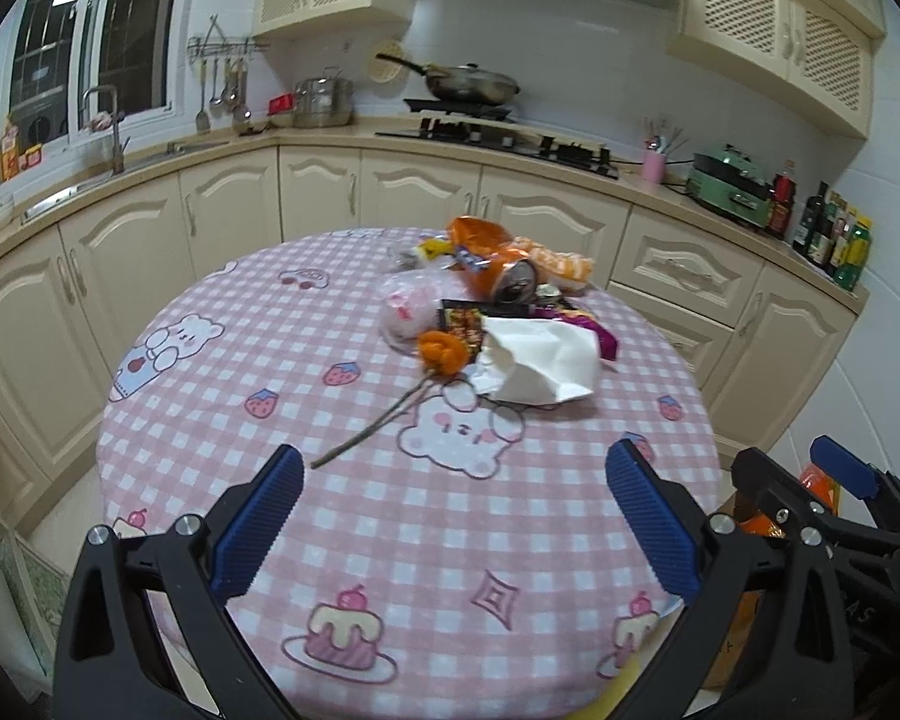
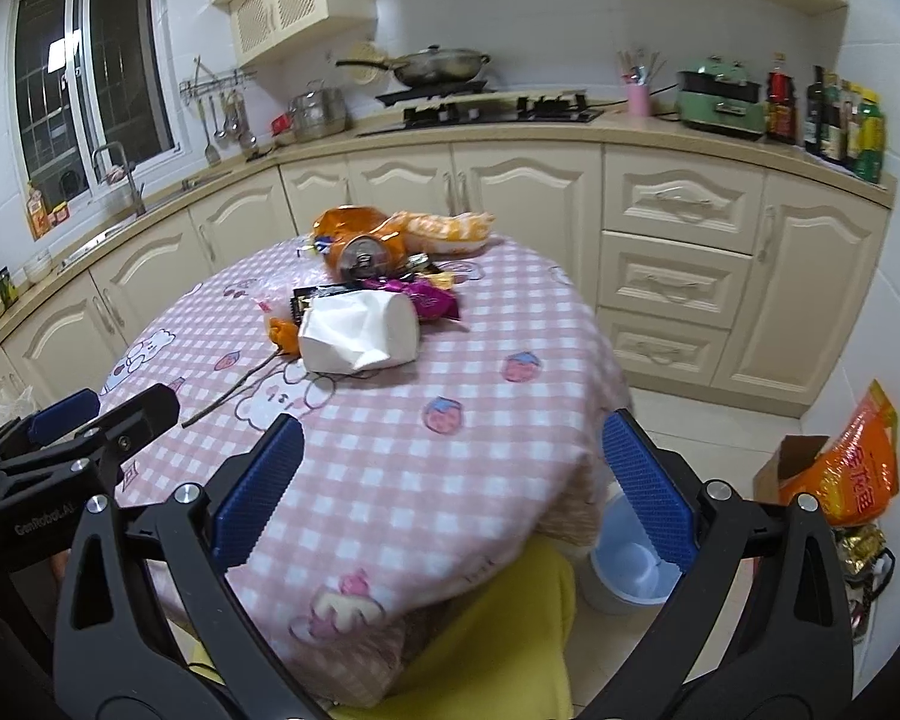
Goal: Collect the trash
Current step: 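Reach the right gripper to the white tissue and grasp it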
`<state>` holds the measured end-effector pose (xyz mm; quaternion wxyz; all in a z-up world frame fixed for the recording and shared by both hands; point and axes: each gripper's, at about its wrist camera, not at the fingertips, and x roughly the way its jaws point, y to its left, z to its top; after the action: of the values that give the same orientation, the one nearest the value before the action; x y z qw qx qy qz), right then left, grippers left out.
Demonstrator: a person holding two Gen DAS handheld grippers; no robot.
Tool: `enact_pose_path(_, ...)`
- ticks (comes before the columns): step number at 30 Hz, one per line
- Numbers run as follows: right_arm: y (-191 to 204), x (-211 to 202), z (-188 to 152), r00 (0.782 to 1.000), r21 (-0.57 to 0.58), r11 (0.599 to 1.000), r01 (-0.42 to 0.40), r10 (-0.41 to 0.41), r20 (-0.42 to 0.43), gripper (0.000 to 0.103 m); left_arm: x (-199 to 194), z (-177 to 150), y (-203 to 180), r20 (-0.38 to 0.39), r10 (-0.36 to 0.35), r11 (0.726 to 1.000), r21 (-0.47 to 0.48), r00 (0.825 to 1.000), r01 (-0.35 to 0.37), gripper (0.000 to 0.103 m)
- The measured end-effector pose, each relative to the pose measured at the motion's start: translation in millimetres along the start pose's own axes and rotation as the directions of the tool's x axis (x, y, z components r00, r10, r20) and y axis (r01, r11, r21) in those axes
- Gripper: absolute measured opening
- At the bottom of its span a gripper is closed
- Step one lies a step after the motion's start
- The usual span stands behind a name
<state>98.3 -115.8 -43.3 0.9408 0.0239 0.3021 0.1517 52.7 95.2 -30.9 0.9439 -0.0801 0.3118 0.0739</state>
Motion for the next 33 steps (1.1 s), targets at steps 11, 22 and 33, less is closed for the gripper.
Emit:
enact_pose_path(11,40.0,86.3,32.8,0.989,0.000,0.998,-0.057,0.057,-0.137,0.098,44.6,25.1,50.7,-0.053,0.066,0.995,-0.070,0.996,-0.070,0.099)
enact_pose_path(22,72.5,166.1,45.8,0.971,-0.044,0.999,0.024,-0.034,-0.239,0.098,95.7,40.1,88.8,-0.155,0.082,0.988,-0.116,0.985,-0.101,0.099)
enact_pose_path(33,46.4,170.9,42.2,0.968,0.041,0.999,0.013,-0.002,-0.253,0.076,125.7,50.5,63.7,-0.219,-0.005,0.998,-0.055,0.976,-0.007,0.099)
